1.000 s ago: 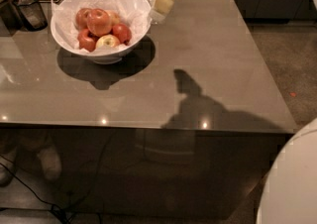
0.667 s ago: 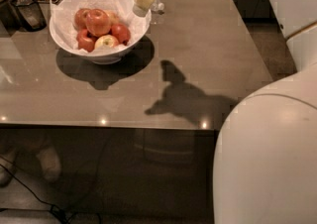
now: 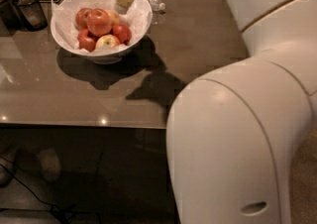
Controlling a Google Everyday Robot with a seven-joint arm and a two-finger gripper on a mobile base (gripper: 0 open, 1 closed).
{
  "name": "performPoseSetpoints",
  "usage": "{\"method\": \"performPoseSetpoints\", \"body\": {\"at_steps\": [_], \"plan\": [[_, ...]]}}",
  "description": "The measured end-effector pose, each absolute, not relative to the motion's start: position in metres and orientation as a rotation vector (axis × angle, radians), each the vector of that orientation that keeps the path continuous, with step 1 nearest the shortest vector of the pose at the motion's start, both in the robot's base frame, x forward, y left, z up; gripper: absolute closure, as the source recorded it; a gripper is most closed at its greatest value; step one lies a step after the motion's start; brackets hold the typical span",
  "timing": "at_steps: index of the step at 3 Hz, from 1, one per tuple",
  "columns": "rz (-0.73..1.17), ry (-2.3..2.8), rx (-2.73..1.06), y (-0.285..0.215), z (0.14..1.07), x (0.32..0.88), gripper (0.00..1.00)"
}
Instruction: Pick apple from white bowl
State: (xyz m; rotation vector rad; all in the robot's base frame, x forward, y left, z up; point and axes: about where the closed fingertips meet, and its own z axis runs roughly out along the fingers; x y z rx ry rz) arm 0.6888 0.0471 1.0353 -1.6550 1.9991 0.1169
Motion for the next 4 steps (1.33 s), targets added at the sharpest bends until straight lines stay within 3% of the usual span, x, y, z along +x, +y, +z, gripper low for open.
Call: {"method": "performPoseSetpoints", "body": {"at_steps": [2,3,4], "plan": [[0.132,1.967,-1.633,0.06,1.033,0.698,0.0],[0.261,1.971,-1.607,0.106,1.004,0.711,0.0],[0.264,1.971,-1.607,0.107,1.003,0.711,0.0]]}}
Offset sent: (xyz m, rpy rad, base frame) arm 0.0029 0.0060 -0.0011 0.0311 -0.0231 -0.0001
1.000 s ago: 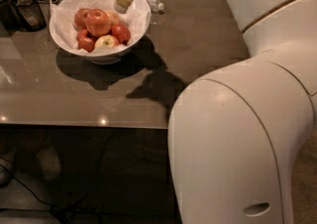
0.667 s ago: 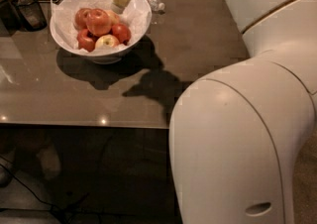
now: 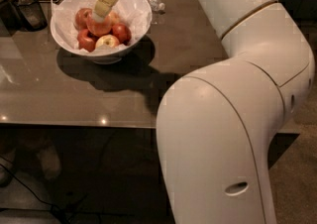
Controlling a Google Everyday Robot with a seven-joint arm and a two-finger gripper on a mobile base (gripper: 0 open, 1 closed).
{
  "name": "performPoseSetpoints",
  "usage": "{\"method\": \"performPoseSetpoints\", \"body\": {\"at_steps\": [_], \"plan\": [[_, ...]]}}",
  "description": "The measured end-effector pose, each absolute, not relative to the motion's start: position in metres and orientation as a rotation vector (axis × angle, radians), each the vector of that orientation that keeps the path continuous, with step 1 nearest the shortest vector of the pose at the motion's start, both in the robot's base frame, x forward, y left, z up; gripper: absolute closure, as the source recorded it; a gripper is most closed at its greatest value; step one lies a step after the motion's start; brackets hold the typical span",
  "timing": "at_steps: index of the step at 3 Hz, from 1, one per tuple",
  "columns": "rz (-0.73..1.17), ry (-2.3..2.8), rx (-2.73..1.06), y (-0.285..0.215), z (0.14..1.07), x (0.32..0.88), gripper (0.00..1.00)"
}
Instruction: Pick apple from white bowl
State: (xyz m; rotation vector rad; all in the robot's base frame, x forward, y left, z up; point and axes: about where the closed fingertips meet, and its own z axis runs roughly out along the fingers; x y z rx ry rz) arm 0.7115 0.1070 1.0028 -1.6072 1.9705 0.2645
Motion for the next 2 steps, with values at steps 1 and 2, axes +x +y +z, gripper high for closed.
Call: {"method": "performPoseSetpoints", "body": {"at_steps": [1,2], "plan": [[0.329,1.991,-1.604,0.126,0.981,0.721,0.0],[0.373,2.014,-1.602,0.138,0.964,0.729,0.0]]}}
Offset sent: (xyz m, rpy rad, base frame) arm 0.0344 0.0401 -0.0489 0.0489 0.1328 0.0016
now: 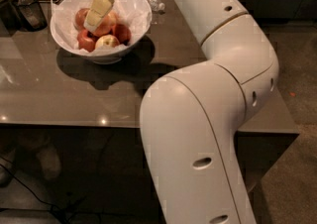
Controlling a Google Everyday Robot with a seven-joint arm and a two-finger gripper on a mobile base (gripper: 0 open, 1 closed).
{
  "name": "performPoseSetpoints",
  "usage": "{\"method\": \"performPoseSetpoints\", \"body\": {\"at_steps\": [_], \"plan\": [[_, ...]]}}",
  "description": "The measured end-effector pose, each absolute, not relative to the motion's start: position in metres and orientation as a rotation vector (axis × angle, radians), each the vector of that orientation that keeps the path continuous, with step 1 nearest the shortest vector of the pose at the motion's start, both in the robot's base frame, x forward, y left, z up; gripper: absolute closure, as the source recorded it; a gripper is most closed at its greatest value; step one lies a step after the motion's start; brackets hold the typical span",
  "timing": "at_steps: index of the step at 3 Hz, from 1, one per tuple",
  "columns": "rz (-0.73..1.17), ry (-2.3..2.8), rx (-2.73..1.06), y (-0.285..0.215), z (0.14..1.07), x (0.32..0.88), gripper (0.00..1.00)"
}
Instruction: Pick apple from white bowl
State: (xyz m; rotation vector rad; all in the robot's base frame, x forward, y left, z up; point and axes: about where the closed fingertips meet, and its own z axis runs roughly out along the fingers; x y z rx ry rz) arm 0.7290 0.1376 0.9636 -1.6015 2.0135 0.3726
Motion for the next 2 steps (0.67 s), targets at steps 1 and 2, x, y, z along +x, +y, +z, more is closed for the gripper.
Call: {"method": "performPoseSetpoints", "body": {"at_steps": [1,2], "plan": [[0.406,2.031,-1.596,0.148,0.951,0.735,0.0],[0.438,2.044,-1.594,0.158,0.941,0.739,0.0]]}}
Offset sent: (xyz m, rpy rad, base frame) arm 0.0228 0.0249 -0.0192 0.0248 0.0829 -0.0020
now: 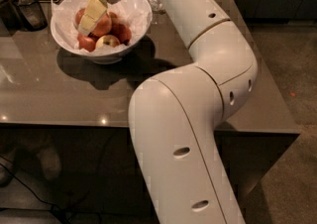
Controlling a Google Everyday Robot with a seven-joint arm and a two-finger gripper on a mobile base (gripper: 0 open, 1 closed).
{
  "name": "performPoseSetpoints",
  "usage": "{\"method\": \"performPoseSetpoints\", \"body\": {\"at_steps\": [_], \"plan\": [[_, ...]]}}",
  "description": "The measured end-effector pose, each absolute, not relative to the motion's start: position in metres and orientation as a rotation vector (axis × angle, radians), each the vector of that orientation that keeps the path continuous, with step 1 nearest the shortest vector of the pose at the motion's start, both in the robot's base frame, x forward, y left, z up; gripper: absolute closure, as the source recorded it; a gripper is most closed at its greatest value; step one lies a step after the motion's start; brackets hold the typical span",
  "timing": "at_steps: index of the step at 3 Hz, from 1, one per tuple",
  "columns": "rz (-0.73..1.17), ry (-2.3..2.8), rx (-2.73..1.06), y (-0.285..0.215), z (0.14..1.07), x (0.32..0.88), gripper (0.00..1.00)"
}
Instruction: Pick apple from white bowl
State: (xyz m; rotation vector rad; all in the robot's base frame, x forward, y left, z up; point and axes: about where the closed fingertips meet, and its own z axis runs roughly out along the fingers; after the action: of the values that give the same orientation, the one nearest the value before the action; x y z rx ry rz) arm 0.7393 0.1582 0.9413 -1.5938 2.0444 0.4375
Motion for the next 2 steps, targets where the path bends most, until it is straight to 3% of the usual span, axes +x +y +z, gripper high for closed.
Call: {"method": "performPoseSetpoints", "body": {"at_steps": [2], "plan": [[0.488,2.075,-1.583,0.171,0.9218,0.7455,0.0]]}}
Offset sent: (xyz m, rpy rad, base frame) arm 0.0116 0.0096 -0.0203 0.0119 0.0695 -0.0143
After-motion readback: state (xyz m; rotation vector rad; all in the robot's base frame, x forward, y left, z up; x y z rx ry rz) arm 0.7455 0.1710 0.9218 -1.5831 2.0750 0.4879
